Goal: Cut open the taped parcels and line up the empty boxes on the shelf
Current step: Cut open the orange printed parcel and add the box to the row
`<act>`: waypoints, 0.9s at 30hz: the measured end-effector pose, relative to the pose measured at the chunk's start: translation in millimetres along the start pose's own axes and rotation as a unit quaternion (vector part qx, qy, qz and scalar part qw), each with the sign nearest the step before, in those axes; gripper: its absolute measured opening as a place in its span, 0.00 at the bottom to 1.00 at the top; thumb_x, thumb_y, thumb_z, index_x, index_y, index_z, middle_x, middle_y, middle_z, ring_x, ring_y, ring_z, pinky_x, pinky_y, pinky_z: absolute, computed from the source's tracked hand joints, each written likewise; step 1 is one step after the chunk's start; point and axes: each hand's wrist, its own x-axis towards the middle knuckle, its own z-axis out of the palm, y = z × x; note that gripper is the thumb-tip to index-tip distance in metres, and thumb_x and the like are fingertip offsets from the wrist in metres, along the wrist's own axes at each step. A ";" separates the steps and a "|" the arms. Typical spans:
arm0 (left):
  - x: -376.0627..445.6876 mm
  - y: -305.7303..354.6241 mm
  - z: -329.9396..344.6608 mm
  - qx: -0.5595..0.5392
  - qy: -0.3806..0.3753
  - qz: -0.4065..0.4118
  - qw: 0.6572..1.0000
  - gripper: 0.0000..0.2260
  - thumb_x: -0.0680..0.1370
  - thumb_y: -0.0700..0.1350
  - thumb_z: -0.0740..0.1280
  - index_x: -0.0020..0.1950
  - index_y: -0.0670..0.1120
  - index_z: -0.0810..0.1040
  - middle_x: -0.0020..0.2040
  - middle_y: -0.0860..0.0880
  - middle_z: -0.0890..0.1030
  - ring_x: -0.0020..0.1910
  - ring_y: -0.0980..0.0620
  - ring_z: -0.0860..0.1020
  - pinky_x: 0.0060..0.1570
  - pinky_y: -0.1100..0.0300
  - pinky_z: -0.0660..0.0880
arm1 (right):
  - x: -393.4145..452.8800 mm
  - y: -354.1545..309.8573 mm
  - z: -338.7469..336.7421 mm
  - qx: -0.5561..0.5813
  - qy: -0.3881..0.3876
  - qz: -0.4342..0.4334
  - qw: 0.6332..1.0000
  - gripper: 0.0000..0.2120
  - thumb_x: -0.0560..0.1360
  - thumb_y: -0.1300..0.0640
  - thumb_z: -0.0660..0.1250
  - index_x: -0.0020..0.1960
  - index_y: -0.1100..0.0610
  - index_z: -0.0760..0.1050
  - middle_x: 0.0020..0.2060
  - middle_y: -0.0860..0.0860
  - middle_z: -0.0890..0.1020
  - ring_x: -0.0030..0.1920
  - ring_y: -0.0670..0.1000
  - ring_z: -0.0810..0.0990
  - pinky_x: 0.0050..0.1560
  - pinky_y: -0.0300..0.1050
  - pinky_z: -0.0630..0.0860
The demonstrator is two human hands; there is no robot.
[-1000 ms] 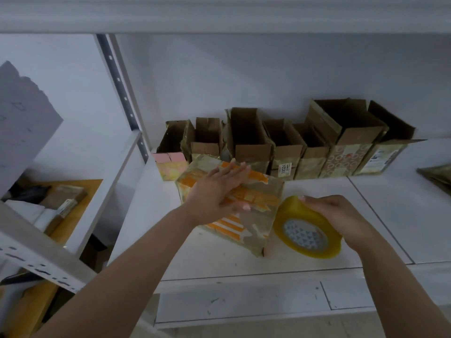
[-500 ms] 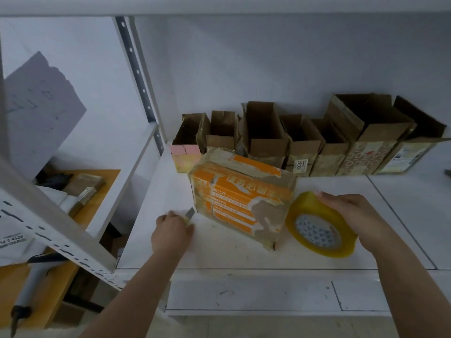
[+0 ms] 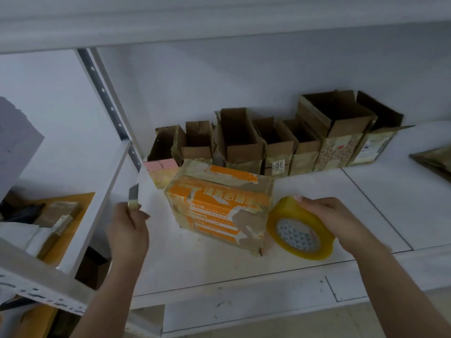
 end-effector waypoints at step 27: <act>-32.6 165.5 96.5 -0.128 -0.482 0.196 0.845 0.18 0.85 0.50 0.56 0.39 0.44 0.75 0.27 0.52 0.79 0.21 0.57 0.72 0.28 0.66 0.69 | 6.4 10.9 -21.0 -0.293 -0.080 0.069 0.950 0.24 0.74 0.37 0.67 0.63 0.51 0.76 0.56 0.48 0.78 0.56 0.50 0.78 0.54 0.43 0.73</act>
